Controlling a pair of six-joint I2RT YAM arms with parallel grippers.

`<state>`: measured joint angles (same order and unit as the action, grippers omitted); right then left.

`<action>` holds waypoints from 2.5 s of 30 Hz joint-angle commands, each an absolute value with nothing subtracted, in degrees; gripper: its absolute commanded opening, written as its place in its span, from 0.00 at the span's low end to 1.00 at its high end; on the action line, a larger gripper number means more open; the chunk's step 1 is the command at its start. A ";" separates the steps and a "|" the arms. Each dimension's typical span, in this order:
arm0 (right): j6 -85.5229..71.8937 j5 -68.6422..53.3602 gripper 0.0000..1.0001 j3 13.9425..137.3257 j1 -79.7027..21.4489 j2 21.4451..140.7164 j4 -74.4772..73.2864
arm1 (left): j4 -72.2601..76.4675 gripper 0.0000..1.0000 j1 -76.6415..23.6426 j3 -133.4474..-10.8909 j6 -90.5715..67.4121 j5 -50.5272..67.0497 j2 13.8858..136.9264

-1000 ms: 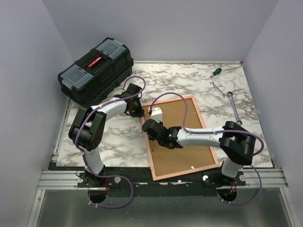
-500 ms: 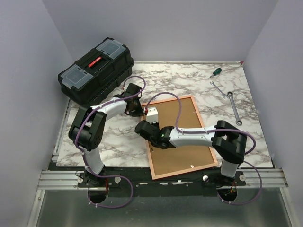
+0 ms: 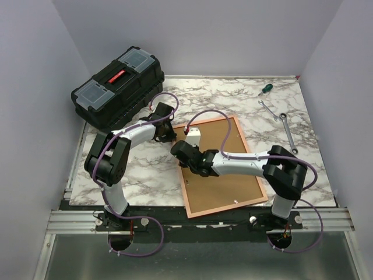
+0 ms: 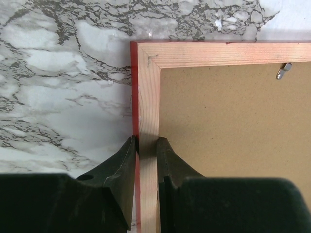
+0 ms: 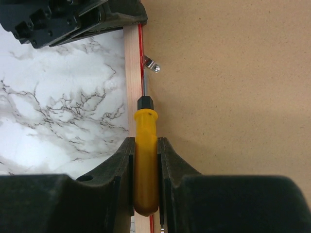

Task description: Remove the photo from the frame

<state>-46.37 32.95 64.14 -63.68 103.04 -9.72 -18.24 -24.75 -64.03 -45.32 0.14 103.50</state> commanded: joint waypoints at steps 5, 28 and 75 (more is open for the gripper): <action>-50.99 37.09 0.00 62.49 -58.23 104.24 -15.21 | -25.56 0.00 -24.61 -61.87 -45.09 -1.67 104.28; -50.24 41.01 0.00 69.98 -55.38 105.87 -15.39 | -25.36 0.00 -24.97 -61.50 -45.18 -1.93 104.68; -32.06 24.34 0.00 59.40 -59.85 97.01 -5.81 | -27.14 0.27 -24.57 -63.63 -41.65 1.02 103.27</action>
